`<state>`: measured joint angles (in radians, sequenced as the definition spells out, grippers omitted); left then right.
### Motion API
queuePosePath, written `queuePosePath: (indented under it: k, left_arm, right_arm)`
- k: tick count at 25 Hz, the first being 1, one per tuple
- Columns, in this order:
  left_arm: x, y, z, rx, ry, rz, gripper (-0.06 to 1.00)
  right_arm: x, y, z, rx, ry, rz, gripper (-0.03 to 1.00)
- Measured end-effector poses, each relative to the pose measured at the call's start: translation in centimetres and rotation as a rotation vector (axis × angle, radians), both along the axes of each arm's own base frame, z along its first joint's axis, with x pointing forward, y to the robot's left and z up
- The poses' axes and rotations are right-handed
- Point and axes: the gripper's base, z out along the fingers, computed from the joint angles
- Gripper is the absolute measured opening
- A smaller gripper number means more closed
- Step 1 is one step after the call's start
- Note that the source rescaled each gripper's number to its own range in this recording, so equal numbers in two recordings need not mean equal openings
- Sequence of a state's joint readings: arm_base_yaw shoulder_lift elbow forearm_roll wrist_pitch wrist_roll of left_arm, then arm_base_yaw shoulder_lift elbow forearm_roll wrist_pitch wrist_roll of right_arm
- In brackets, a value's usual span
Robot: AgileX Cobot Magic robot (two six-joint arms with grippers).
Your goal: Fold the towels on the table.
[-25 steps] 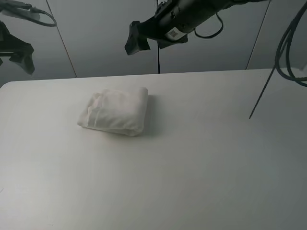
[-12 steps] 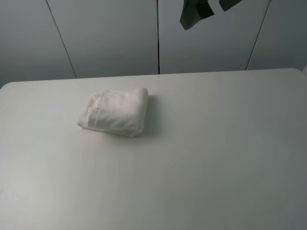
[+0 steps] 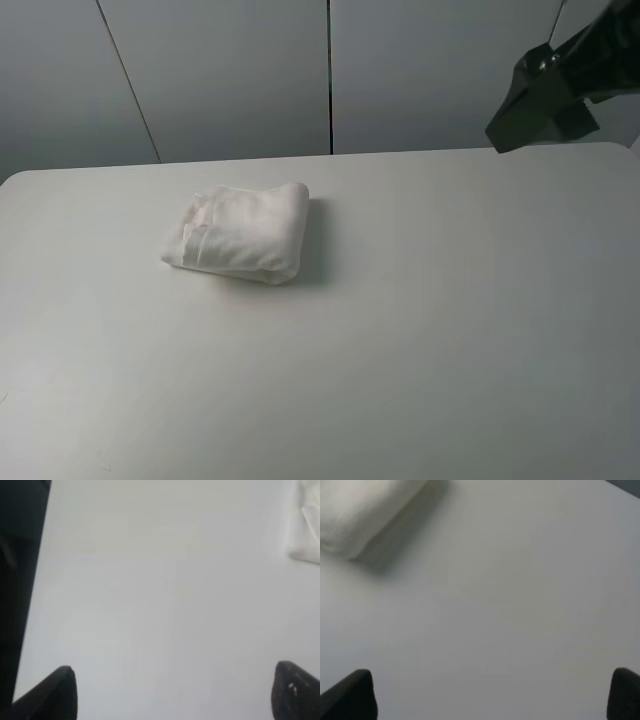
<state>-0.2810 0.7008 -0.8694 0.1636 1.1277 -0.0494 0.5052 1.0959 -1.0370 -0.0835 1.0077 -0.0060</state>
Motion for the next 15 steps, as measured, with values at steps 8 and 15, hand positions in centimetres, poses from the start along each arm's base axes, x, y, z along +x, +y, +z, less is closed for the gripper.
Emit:
queuePosePath:
  k: [8,15]
  left_arm:
    - [-5.8,0.9,-3.2,-0.106,-0.036,-0.023,0.99]
    - [-8.0,1.3,-6.5,-0.139,-0.082,-0.037,0.99]
  right_arm:
    - [-8.0,-4.4,-1.9,0.065,-0.09,-0.016,1.0]
    - [-13.1,-7.0,-5.8,0.108,-0.166,0.025,1.0]
